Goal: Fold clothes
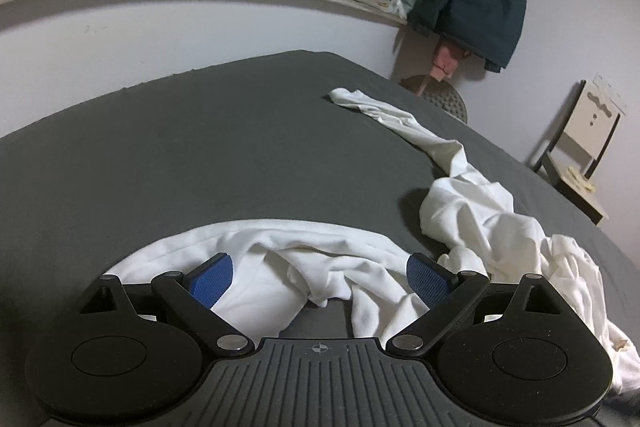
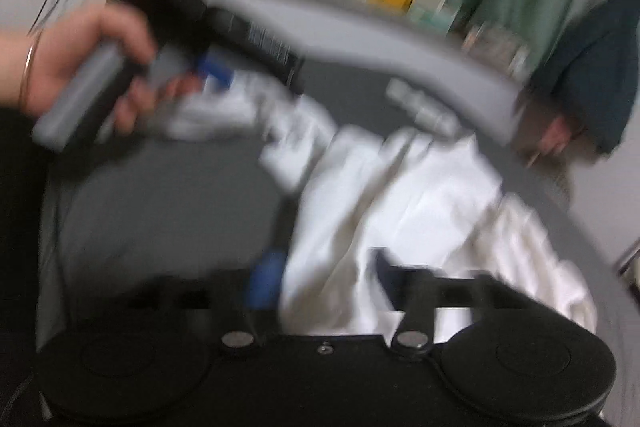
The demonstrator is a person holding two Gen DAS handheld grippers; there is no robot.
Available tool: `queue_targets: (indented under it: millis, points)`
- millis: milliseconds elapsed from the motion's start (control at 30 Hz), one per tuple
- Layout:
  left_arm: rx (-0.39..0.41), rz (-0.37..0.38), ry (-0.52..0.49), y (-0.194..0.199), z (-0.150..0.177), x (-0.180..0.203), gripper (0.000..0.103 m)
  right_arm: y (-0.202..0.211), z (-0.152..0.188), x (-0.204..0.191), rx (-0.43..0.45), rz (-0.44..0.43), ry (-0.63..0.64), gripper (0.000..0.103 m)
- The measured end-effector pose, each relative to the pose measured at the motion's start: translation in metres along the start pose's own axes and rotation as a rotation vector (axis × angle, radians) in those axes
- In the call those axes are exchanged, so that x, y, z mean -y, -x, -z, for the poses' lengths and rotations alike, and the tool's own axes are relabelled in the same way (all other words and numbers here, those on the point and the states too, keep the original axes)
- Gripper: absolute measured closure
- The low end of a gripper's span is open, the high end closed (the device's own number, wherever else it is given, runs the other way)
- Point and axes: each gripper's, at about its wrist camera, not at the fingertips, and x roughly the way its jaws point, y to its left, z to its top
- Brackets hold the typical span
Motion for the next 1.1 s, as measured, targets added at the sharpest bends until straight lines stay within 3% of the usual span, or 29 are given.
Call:
queue_targets:
  millis: [167,233,267,300,333,400,467,600,733,867,967,1033,1100]
  points:
    - [0.000,-0.005,0.026,0.002,0.000,-0.005,0.009,-0.043,-0.021,-0.024,0.046,0.029,0.047,0.040]
    - [0.003,-0.015,0.046,0.002,0.001,-0.009,0.009,-0.071,-0.025,-0.028,-0.002,0.063,0.044,0.056]
    - [0.004,-0.018,0.058,0.002,0.001,-0.011,0.009,-0.083,-0.025,-0.028,-0.023,0.082,0.028,0.058]
    - [0.005,-0.020,0.070,0.002,0.001,-0.013,0.009,-0.090,-0.025,-0.025,-0.036,0.094,0.002,0.075]
    - [0.006,-0.021,0.085,0.002,0.002,-0.016,0.009,-0.093,-0.023,-0.020,-0.040,0.097,-0.036,0.099]
    - [0.011,-0.015,0.112,0.003,0.002,-0.021,0.009,-0.092,-0.021,-0.008,-0.026,0.094,-0.113,0.099]
    - [0.028,-0.003,0.132,0.005,0.001,-0.023,0.009,-0.066,-0.020,-0.002,0.064,0.036,-0.141,0.099]
    - [0.086,0.015,0.187,0.014,-0.002,-0.030,0.008,-0.008,-0.017,0.000,0.159,-0.183,0.043,0.099]
    - [0.107,0.021,0.236,0.018,-0.001,-0.037,0.008,0.020,0.002,-0.024,0.103,-0.344,0.222,0.099]
    - [0.092,0.034,0.242,0.018,0.000,-0.037,0.008,0.002,0.012,-0.049,-0.031,-0.319,0.309,0.094]
    - [0.088,0.044,0.192,0.020,0.000,-0.029,0.008,0.009,0.003,-0.040,0.022,-0.311,0.235,0.068]
    - [0.082,0.054,0.157,0.020,0.001,-0.024,0.008,0.017,-0.005,-0.022,0.097,-0.267,0.108,0.041]
    - [0.075,0.076,0.125,0.019,0.000,-0.018,0.008,0.015,-0.008,0.002,0.127,-0.164,-0.021,0.038]
